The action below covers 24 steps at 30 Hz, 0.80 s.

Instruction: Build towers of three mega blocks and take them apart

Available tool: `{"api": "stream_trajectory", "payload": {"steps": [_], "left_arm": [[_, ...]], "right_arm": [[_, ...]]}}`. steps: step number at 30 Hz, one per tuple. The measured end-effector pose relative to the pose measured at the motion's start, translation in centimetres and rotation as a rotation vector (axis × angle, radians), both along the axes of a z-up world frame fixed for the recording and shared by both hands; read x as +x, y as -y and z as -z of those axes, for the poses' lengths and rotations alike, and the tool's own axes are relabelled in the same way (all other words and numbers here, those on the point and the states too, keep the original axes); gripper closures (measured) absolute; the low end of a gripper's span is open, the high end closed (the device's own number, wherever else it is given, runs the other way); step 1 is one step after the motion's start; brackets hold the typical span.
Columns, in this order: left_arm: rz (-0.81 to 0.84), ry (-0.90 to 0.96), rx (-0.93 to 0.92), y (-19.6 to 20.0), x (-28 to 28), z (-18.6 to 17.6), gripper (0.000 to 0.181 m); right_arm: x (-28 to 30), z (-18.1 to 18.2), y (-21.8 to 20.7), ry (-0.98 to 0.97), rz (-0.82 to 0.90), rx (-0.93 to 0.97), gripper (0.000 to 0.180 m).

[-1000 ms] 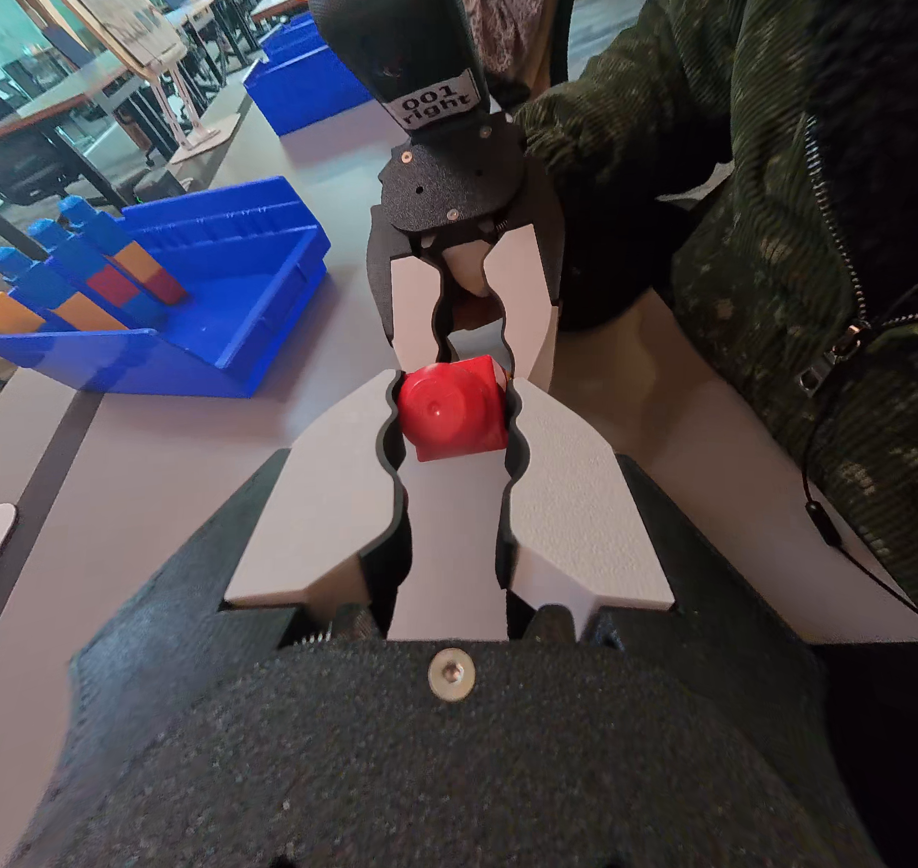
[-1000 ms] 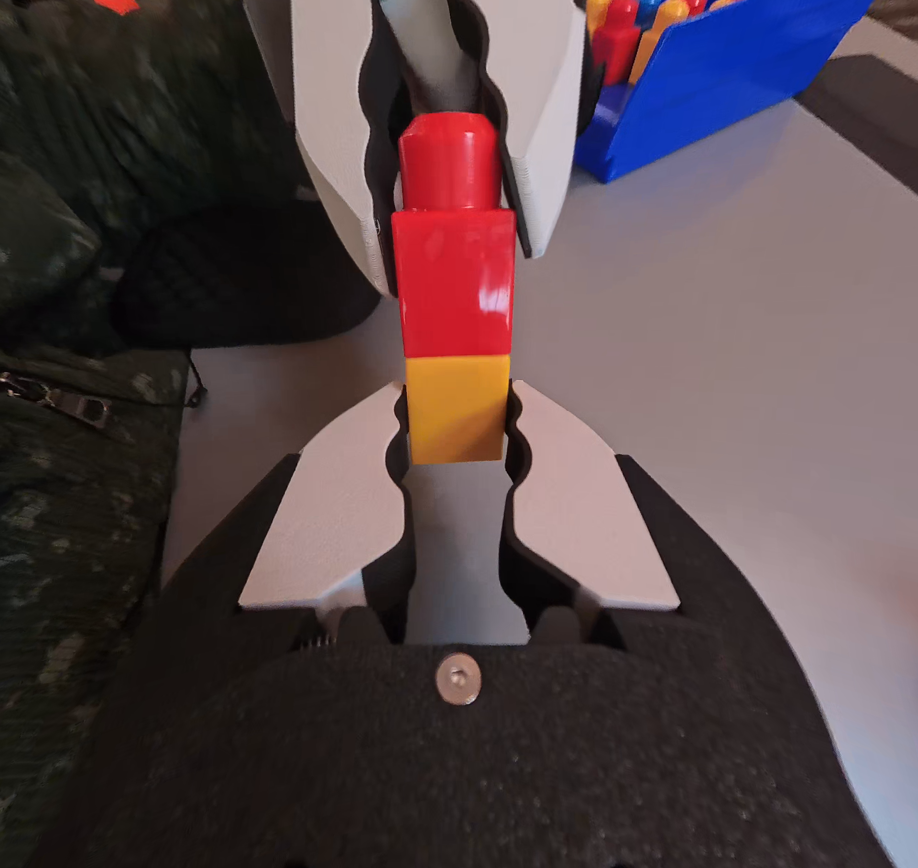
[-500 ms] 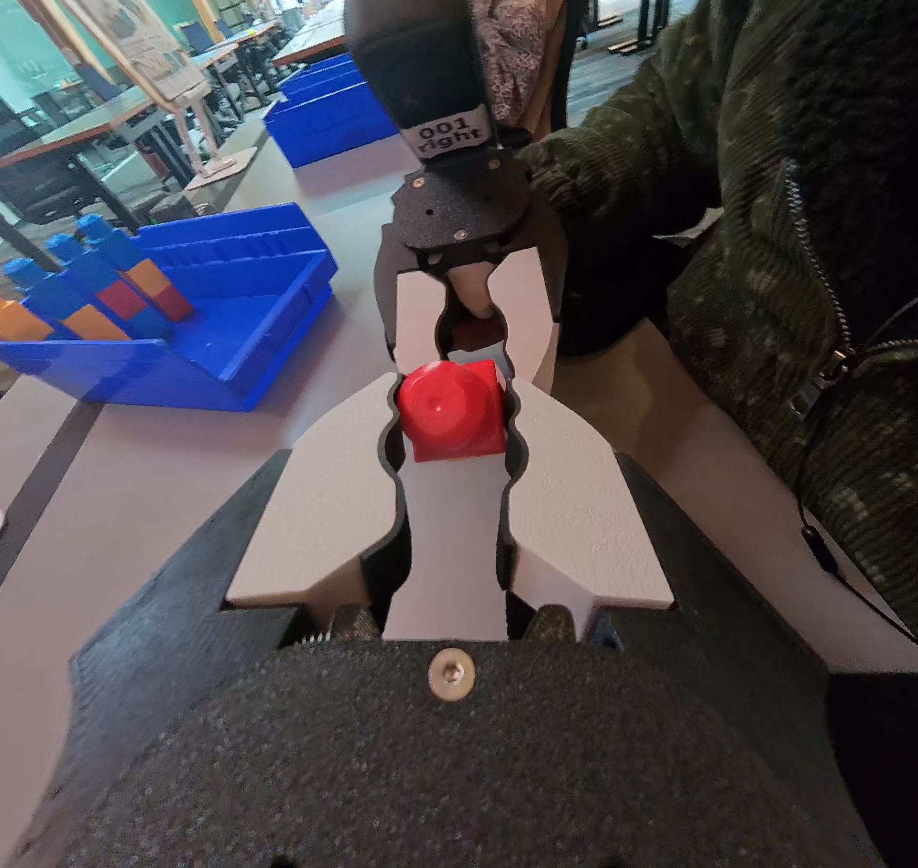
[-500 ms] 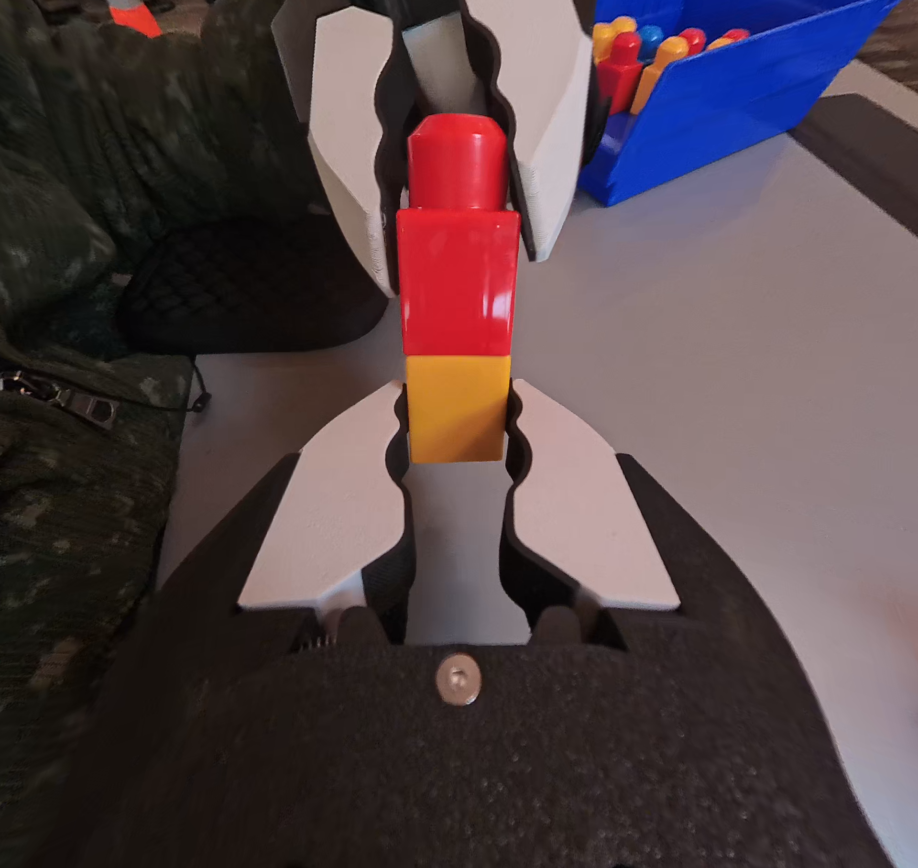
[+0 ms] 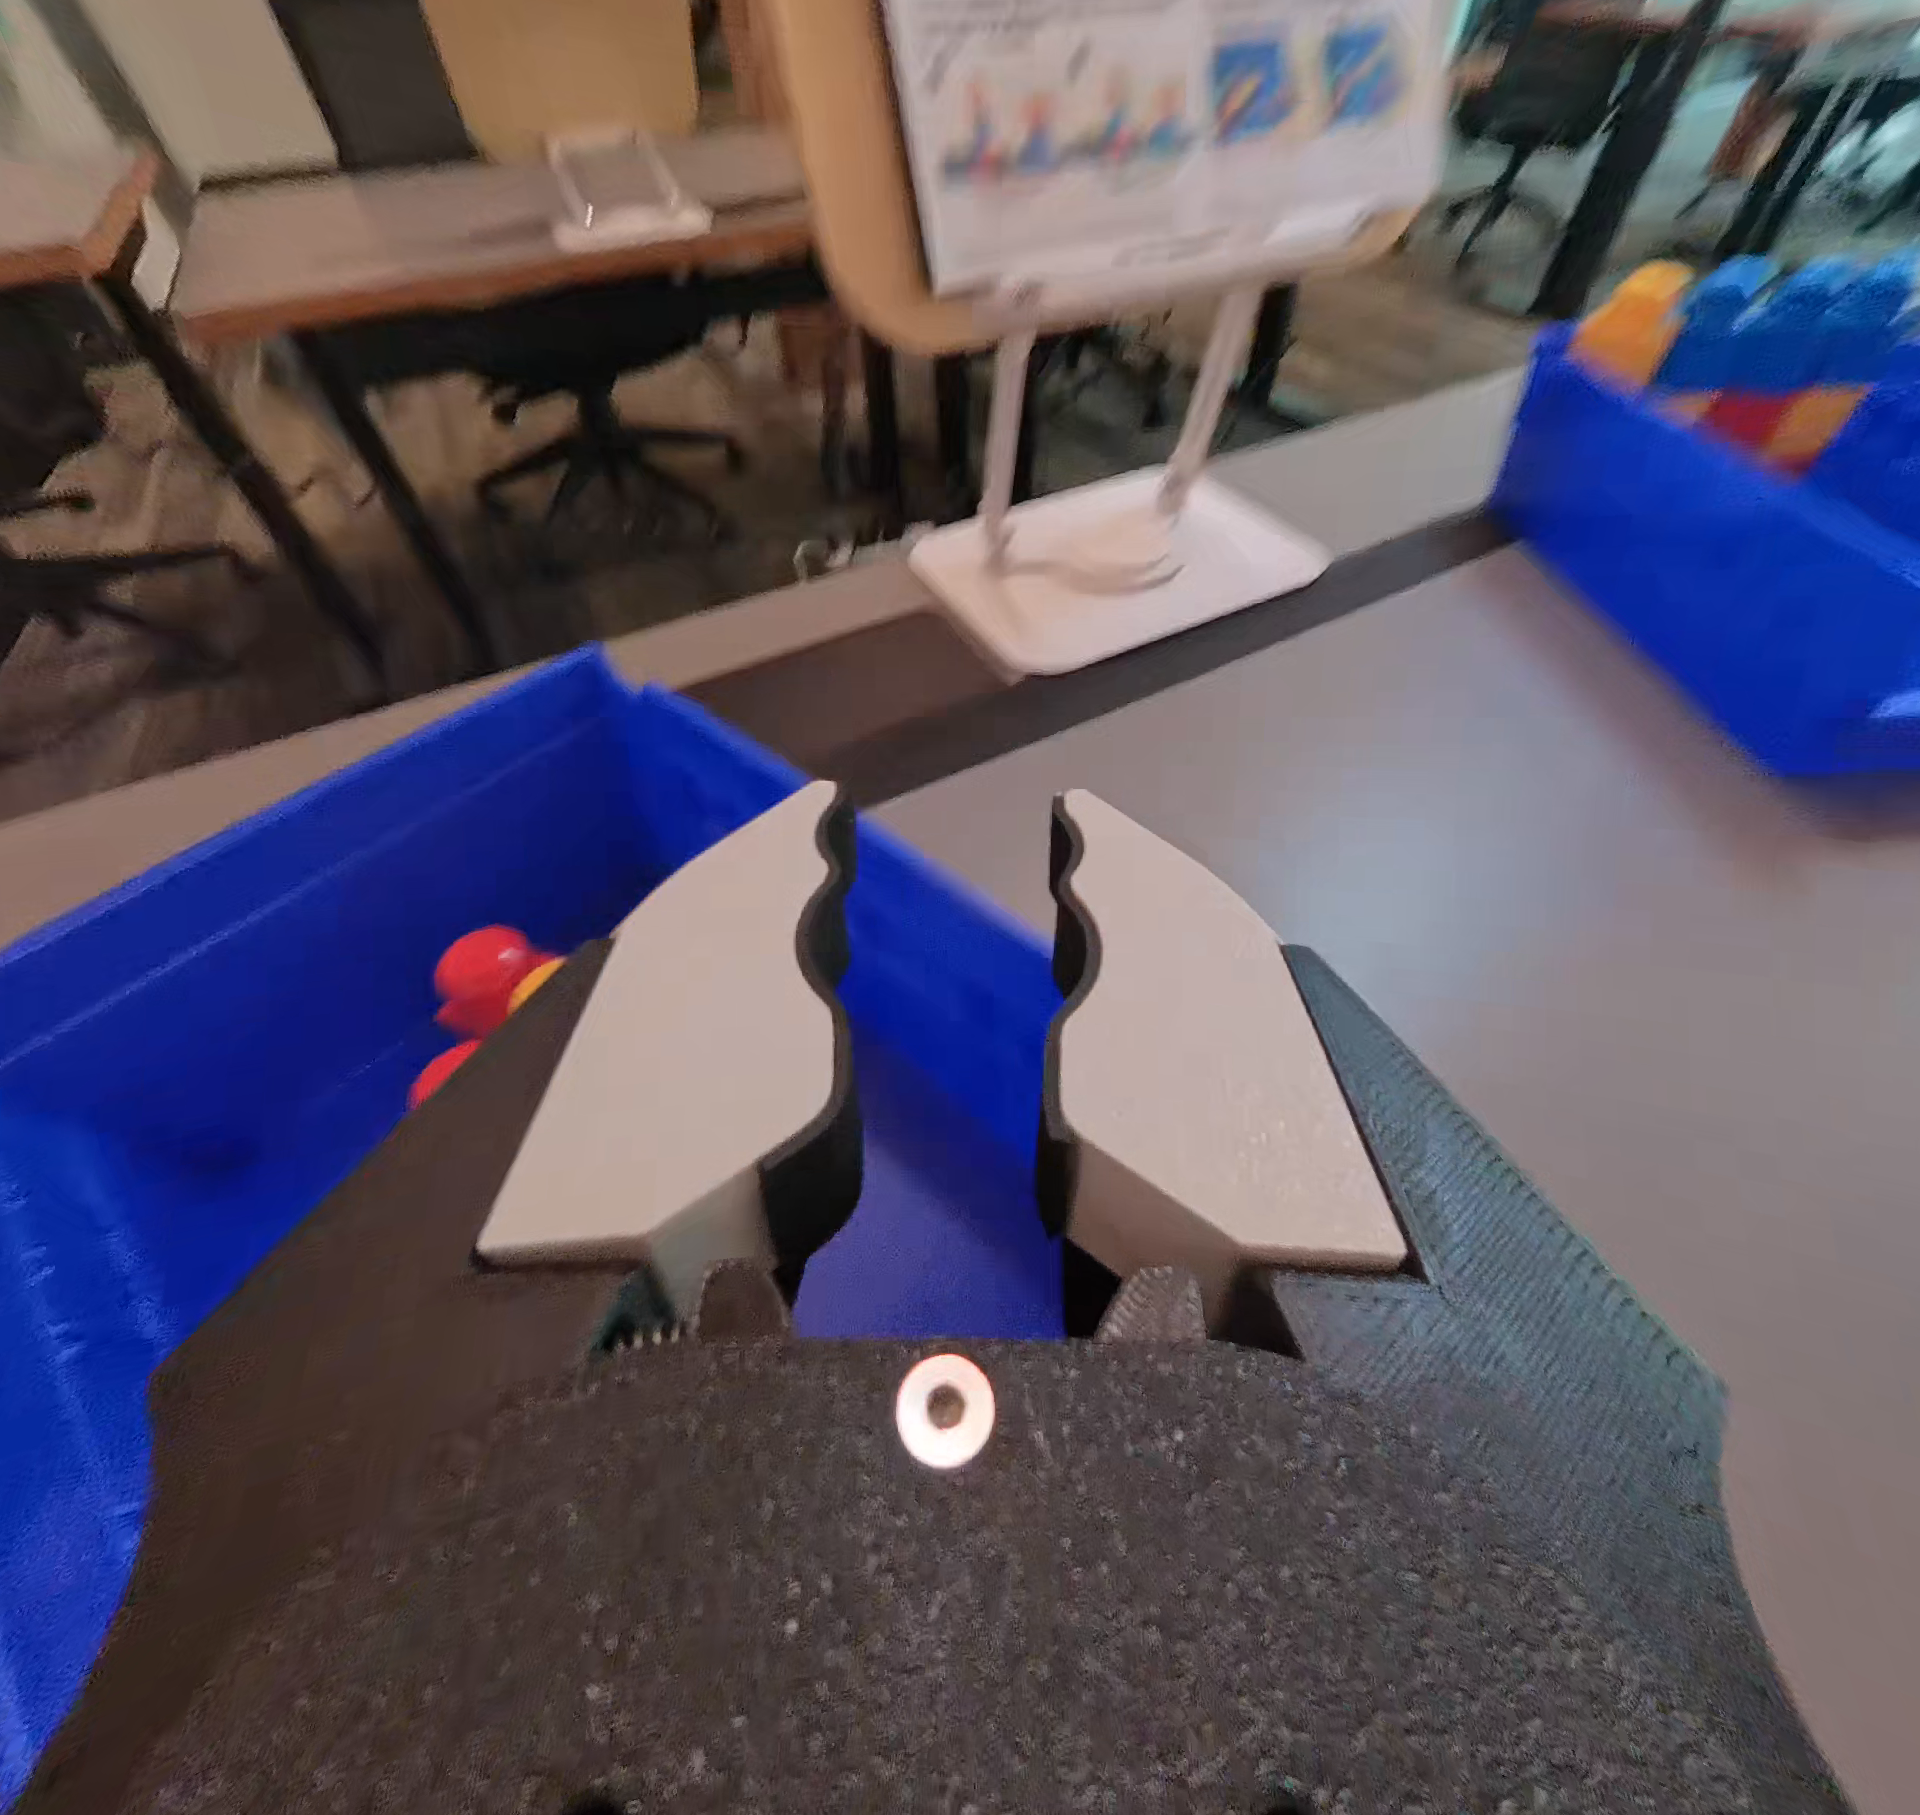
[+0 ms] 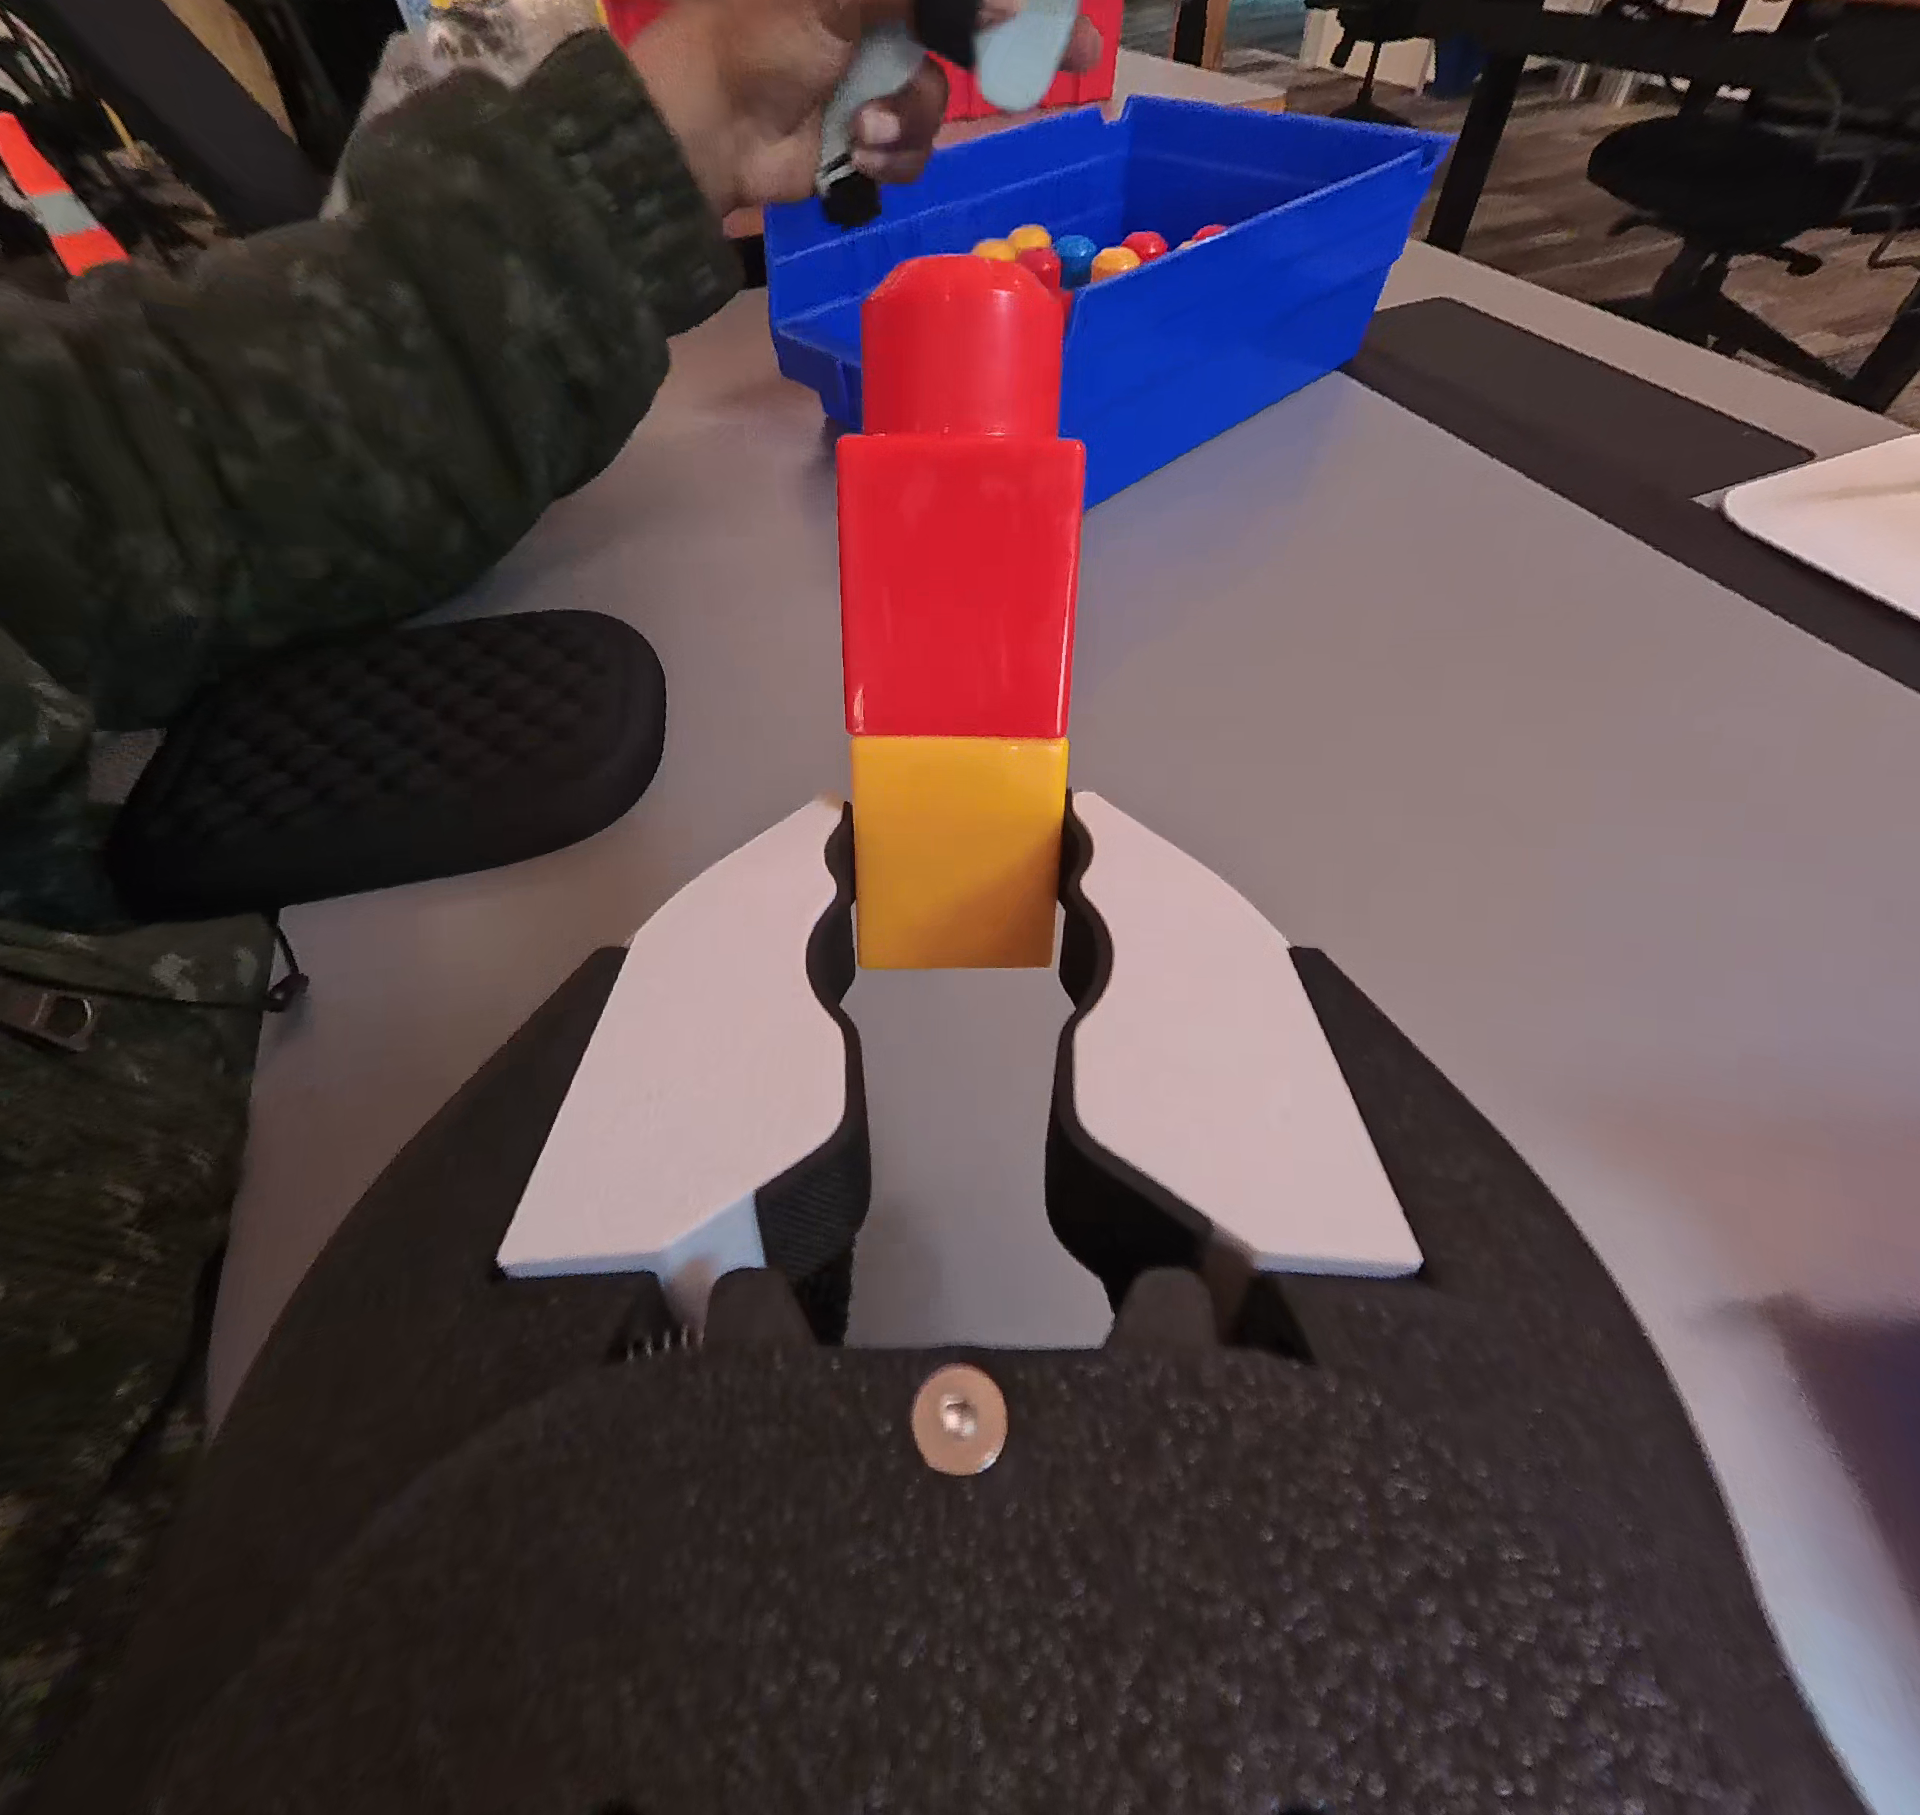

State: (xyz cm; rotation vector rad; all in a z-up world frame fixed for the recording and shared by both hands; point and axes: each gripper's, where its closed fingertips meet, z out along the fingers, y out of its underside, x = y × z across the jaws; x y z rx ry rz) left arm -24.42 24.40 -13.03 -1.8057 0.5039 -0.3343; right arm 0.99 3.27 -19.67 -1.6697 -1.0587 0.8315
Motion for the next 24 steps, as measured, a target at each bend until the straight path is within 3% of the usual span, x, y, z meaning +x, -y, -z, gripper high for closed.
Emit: {"api": "stream_trajectory", "payload": {"steps": [8,16,17,19,24], "left_arm": [[0.077,-0.625,-0.312,-6.0,-4.7,9.0,0.127],[0.214,-0.882,-0.486,-8.7,-5.0,13.5,0.114],[0.218,-0.919,-0.491,-8.9,-5.0,14.2,0.114],[0.231,-0.999,-0.436,-9.4,-4.7,14.7,0.134],[0.226,-1.059,-0.318,-8.9,-4.7,12.8,0.145]], "right_arm": [[-0.8,1.6,1.1,0.048,-0.102,-0.035,0.143],[-0.9,2.3,1.7,0.058,-0.155,-0.082,0.143],[-1.0,2.2,1.8,0.048,-0.156,-0.094,0.143],[-0.9,1.9,1.8,0.04,-0.159,-0.07,0.143],[-0.5,1.1,1.4,-0.008,-0.135,-0.077,0.143]]}}
